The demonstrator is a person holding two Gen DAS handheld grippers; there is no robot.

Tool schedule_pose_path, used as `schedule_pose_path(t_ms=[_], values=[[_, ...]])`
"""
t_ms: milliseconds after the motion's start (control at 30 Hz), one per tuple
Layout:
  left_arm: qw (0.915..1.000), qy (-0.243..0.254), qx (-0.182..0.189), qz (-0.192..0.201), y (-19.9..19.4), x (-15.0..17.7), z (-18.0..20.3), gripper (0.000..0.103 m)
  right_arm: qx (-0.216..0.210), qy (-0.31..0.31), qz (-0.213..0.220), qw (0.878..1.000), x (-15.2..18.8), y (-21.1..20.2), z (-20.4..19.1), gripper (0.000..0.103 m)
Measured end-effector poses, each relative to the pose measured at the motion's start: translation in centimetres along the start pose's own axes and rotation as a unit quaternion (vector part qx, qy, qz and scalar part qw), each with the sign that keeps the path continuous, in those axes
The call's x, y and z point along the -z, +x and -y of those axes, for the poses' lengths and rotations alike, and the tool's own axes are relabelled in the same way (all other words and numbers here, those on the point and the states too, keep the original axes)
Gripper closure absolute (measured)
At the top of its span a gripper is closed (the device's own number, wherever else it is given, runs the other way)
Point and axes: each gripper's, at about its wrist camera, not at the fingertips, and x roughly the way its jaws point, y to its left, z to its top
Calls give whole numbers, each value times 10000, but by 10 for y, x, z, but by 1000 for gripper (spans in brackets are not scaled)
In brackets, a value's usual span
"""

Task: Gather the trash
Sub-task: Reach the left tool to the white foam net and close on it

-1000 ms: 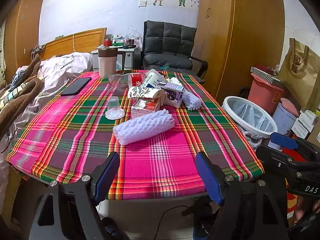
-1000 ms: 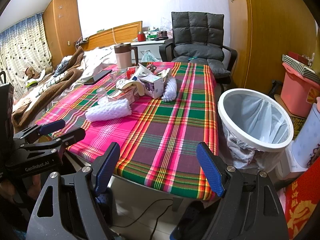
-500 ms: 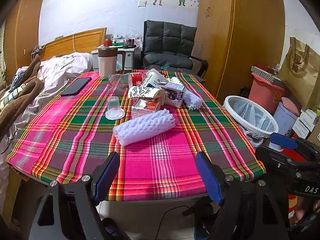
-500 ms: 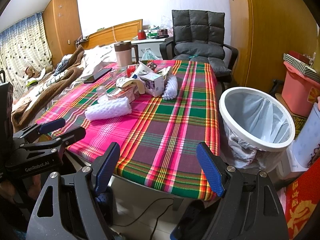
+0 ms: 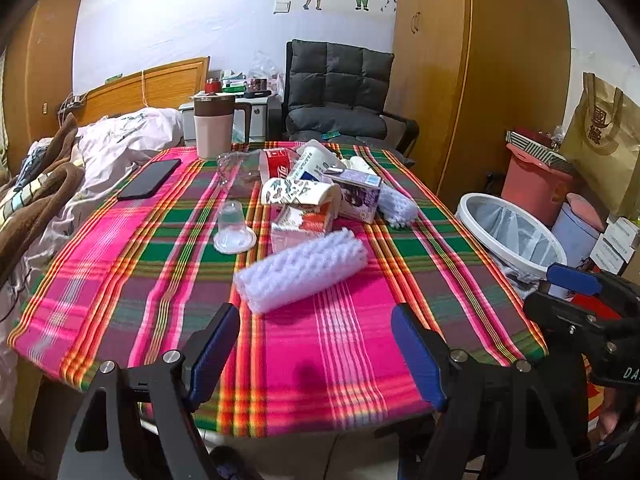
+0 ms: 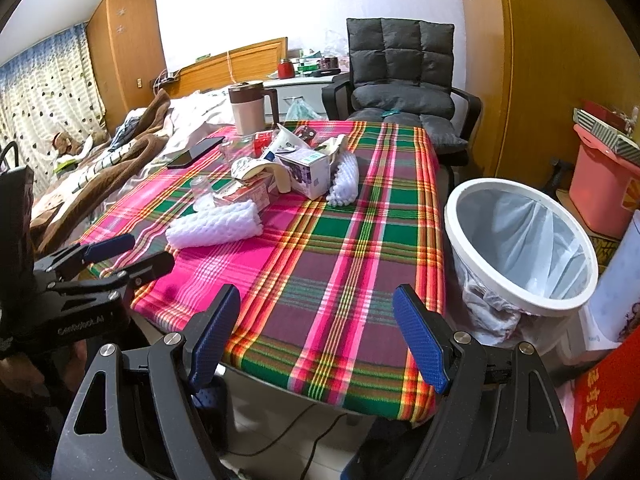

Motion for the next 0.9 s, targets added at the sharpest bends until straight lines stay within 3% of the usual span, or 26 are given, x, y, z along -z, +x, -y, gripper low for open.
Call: schedule_pose_path(t_ms=[300, 733, 900], values=[[9997, 252, -57, -32, 36, -26, -17, 25, -179, -99, -124, 9997, -16, 21, 1, 23], [9947, 723, 398, -607, 90, -17, -19, 26, -320, -301, -163, 9989, -43, 50, 10, 23], [9946, 645, 492, -640, 94, -17, -21, 43, -408, -441, -176, 9980, -62, 68, 13, 24]])
